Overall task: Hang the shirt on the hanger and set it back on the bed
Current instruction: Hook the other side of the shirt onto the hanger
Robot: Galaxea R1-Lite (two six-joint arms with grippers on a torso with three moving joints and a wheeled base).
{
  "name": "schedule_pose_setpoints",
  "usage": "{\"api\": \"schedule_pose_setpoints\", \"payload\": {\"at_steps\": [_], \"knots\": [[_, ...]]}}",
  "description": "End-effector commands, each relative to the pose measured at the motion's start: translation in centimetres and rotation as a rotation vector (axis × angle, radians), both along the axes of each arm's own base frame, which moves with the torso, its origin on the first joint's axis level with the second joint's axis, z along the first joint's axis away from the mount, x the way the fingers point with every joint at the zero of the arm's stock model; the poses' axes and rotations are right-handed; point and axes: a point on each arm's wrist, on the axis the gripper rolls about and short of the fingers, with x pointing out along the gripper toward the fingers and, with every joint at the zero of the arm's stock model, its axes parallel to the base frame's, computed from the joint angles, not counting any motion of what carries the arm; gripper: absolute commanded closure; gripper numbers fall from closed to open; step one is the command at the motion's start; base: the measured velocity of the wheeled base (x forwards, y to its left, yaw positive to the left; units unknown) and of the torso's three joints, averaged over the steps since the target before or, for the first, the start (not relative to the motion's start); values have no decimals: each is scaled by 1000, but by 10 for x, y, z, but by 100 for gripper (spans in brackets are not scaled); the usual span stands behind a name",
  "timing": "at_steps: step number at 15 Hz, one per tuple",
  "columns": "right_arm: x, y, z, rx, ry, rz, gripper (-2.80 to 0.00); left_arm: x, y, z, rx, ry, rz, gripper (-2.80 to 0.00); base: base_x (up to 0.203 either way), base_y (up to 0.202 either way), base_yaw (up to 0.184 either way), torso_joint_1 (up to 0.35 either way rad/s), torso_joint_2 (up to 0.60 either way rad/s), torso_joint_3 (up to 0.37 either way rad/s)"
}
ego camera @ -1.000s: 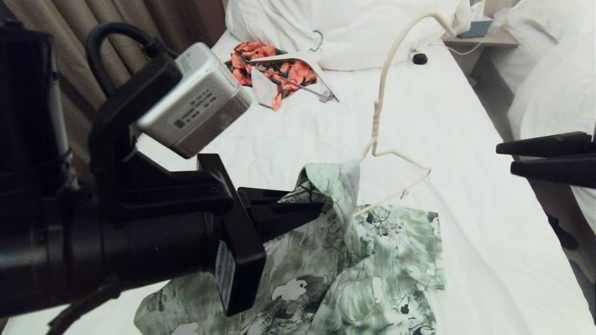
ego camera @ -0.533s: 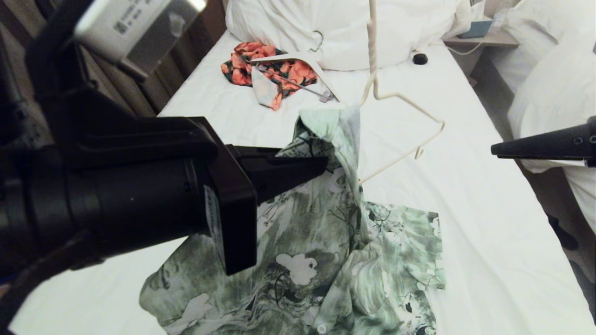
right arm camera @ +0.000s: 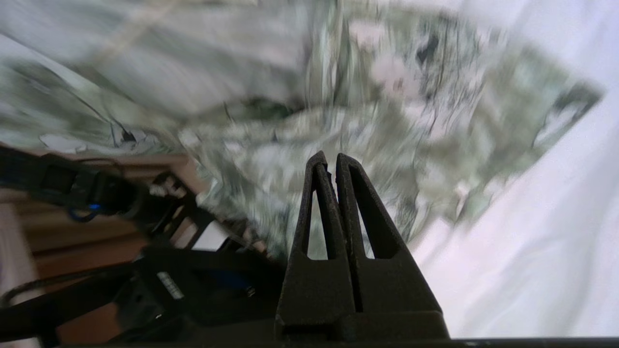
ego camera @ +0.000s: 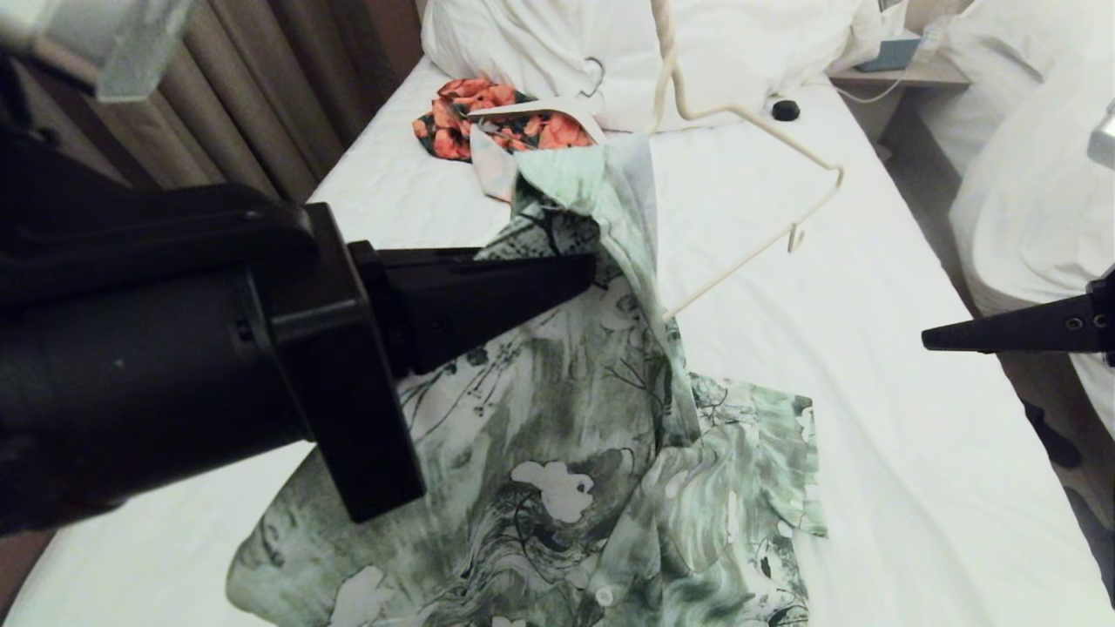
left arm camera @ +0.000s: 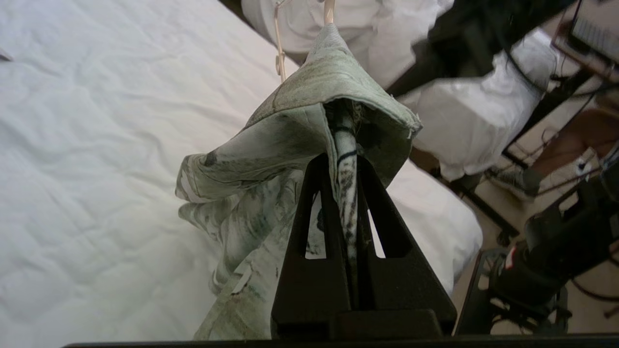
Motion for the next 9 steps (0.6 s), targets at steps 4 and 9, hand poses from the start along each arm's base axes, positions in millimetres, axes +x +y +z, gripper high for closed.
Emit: {"api": "schedule_pose_setpoints", "payload": {"at_steps": [4,9], "knots": [[28,29,-23,11,135,28,0,-3,6,4,-21,-11,2,0,0,0,0,0,0,0],[78,87,-55,15,76,48,0,-3,5,3,-15,-11,5,0,0,0,0,0,0,0]]}}
